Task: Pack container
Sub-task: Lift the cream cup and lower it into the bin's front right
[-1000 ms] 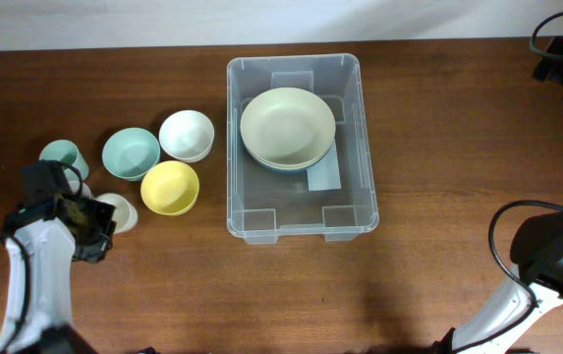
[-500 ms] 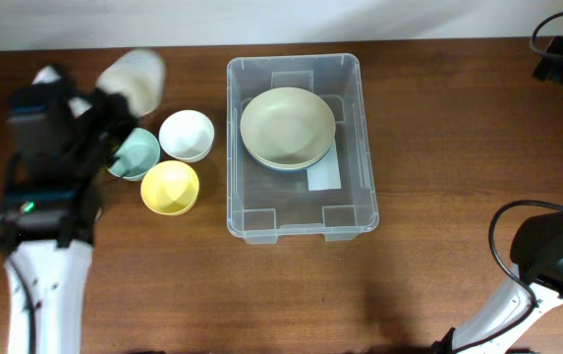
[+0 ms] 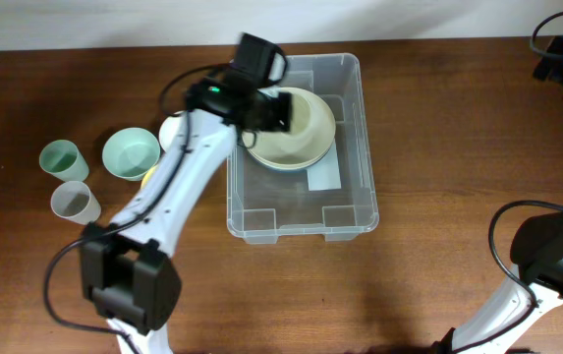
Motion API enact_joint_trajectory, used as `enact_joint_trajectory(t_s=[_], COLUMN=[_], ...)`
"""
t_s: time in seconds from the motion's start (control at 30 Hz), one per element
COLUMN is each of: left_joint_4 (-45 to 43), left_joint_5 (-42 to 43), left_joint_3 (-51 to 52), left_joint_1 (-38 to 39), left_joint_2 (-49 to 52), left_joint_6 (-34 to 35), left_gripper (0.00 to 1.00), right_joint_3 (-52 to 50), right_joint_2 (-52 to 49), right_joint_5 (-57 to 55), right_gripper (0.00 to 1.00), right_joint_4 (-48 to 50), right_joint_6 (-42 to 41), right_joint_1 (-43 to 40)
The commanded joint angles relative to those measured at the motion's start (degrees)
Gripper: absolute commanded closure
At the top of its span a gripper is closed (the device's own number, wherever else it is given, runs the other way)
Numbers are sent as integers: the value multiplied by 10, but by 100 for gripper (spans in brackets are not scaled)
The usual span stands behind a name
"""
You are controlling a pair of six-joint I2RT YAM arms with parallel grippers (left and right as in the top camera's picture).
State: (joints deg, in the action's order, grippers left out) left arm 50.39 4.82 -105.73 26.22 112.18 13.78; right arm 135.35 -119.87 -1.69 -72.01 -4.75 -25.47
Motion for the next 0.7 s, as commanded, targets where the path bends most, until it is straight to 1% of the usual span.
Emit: enact_joint_trajectory(t_s=[0.0, 0.17, 0.23, 0.4, 0.5, 0.53, 0.67], left_joint_4=[15, 11, 12, 27, 37, 37, 37], left_joint_5=[-38, -35, -21, -2, 30, 34, 34], left_joint_3=[-30, -30, -30, -30, -30, -30, -30], left_joint_1=[36, 69, 84, 98, 98, 98, 98], left_joint_2=[5, 16, 24, 59, 76, 86, 106], left_joint_6=[-143, -200, -244, -253, -283, -303, -315], left_gripper=[100, 100, 100, 100, 100, 100, 100], right_joint_3=[12, 12, 12, 12, 12, 12, 12], right_joint_2=[6, 6, 5, 6, 5, 6, 5], right_joint_5=[-5, -5, -5, -5, -5, -5, -5], right_gripper=[1, 1, 1, 1, 1, 1, 1], right_joint_4=[0, 0, 0, 0, 0, 0, 0], right_joint_6=[-7, -7, -7, -7, -7, -7, -7], right_joint_1=[0, 0, 0, 0, 0, 0, 0])
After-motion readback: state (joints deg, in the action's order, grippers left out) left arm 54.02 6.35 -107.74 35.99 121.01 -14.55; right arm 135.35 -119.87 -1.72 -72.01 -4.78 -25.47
